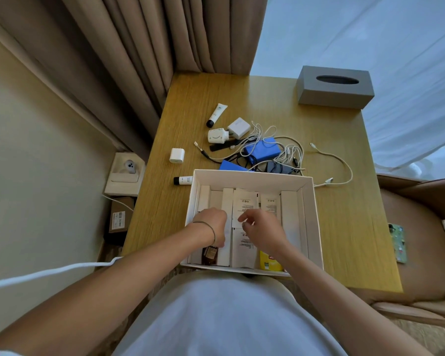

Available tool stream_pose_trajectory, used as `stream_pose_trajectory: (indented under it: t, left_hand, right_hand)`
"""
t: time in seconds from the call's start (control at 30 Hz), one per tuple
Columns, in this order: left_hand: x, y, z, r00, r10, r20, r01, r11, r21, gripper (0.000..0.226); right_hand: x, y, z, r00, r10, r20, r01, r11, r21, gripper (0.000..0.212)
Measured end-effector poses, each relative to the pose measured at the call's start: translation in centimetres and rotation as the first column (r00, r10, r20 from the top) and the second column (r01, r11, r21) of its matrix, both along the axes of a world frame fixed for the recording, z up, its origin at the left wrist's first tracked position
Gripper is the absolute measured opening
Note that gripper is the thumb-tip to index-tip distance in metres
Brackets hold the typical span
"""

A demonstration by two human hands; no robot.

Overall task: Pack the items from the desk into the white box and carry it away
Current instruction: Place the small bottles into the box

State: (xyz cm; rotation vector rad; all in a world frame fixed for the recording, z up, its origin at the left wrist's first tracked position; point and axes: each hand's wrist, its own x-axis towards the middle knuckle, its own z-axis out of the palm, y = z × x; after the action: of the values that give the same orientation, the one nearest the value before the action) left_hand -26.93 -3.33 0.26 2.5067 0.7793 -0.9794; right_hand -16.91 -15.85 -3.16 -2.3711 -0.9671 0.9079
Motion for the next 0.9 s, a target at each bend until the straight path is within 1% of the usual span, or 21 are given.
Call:
stream_pose_trajectory:
  t: [0.13,0.3,0.37,0.47,0.63,0.73,0.8,0.9]
  left_hand:
    - [-0.5,0.0,-0.5,1.0,-0.018,-0.021,0.019,0.999,0.045,0.041]
    - [-0.7,-0.2,-0.8,0.999,-0.048,0.002,0.047,0.993,0.104,0.045]
    - [-0.7,-0.2,-0.7,0.999,-0.043,0.016,0.041,0.994,0.099,0.041]
    - [-0.8,0.0,-0.8,0.999,-0.028,0.036,0.025,0.996,0.085,0.027]
    - [-0.7,0.1,-0.9,0.999,0.017,0.034,-0.019,0.998,0.062,0.041]
    - [-0.7,0.3,-0.9,0.998,0.04,0.038,-0.042,0.997,0.058,0.039]
    - [-0.8,0.3,-0.7,0.999,0.022,0.03,-0.024,0.997,0.078,0.039]
    - [-0.9,-0.1,-0.3,0.998,-0.056,0.019,0.053,0.988,0.144,0.035]
  right_hand:
    - [0.1,0.0,-0.2,1.0,-0.007,-0.01,0.007,1.0,0.001,0.027]
    - [0.0,0.2,-0.1,0.999,0.009,-0.032,-0.01,1.0,-0.021,0.028]
    - [0.0,0.3,-0.1,0.999,0.017,-0.033,-0.017,1.0,-0.023,0.028]
    - [-0.1,0.4,0.0,0.999,0.015,-0.035,-0.016,1.0,-0.017,0.027]
    - [-0.1,0.7,0.4,0.999,0.021,-0.03,-0.022,0.999,-0.031,0.027]
    - [0.0,0.9,0.5,0.999,0.021,-0.042,-0.022,0.999,-0.032,0.027]
    - [0.0,1.0,0.5,0.998,0.026,-0.049,-0.027,0.999,-0.033,0.028]
    - [0.2,1.2,0.6,0.998,0.03,-0.059,-0.032,0.999,-0.034,0.028]
